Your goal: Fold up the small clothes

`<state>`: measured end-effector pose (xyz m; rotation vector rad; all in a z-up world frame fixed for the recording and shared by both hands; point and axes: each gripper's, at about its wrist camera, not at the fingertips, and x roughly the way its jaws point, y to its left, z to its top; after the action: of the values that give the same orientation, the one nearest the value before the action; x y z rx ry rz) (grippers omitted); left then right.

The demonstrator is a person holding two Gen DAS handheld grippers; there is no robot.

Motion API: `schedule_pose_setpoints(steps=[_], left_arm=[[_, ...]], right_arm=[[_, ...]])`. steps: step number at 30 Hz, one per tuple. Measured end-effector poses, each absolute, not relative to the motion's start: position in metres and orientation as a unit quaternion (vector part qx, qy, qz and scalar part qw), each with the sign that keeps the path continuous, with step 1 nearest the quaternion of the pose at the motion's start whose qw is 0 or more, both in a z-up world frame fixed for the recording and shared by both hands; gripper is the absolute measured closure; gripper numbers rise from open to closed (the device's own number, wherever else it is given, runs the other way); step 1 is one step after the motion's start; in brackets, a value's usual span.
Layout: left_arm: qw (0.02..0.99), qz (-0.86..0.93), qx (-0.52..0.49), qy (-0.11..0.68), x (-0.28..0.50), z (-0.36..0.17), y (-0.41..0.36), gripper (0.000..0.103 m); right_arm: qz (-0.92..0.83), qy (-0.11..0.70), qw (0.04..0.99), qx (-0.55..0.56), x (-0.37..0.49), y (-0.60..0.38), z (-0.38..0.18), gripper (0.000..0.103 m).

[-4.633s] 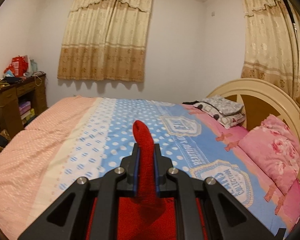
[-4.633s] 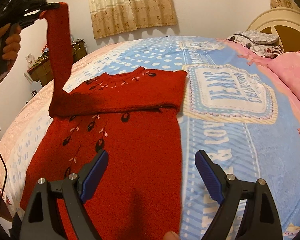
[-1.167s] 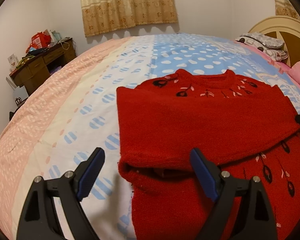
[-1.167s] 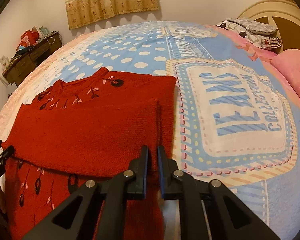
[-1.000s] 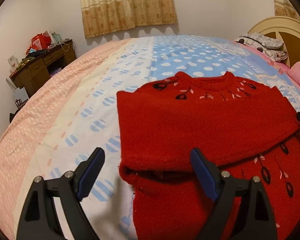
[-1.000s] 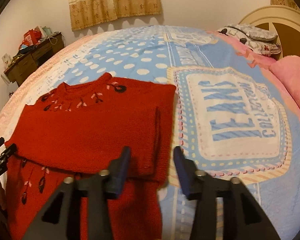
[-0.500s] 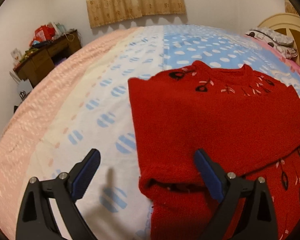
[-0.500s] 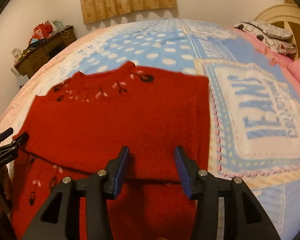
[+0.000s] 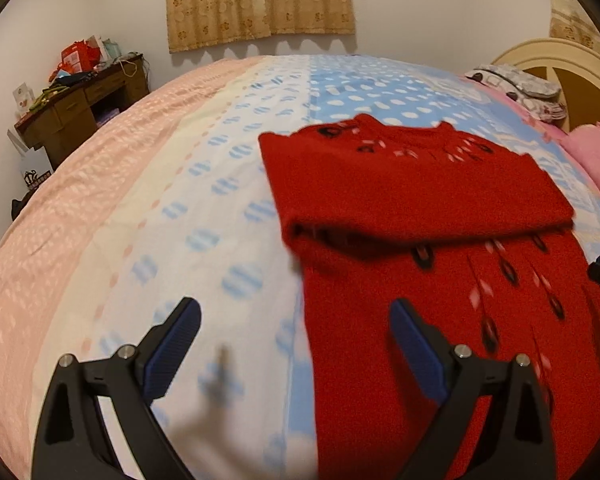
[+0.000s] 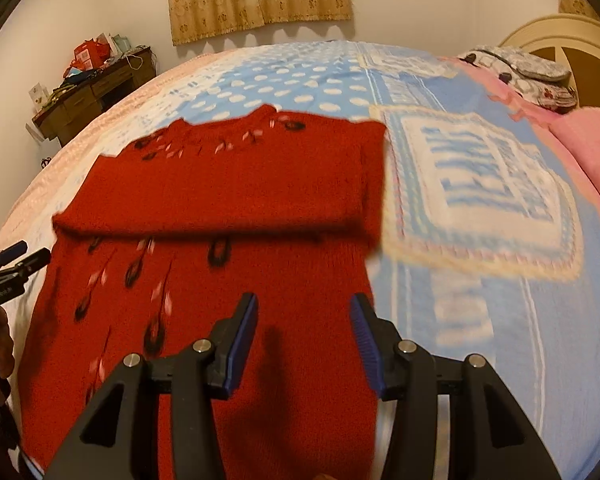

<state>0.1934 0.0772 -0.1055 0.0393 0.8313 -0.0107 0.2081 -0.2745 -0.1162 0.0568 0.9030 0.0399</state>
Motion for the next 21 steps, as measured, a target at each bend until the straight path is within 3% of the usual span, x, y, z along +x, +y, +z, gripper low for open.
schedule_pose_setpoints(steps=[18,21], left_arm=[[0.905,-0.049,0.007,0.423,0.092,-0.116,0.073,0.006],[0.896,-0.059,-0.01,0.439,0.078,-0.123,0.074,0.013]], right_arm=[[0.019,0.462,0.887,0.0,0.093,-0.261,-0.134,0.05],[0.016,0.461,0.887,-0.001,0.079,-0.26,-0.135,0.05]])
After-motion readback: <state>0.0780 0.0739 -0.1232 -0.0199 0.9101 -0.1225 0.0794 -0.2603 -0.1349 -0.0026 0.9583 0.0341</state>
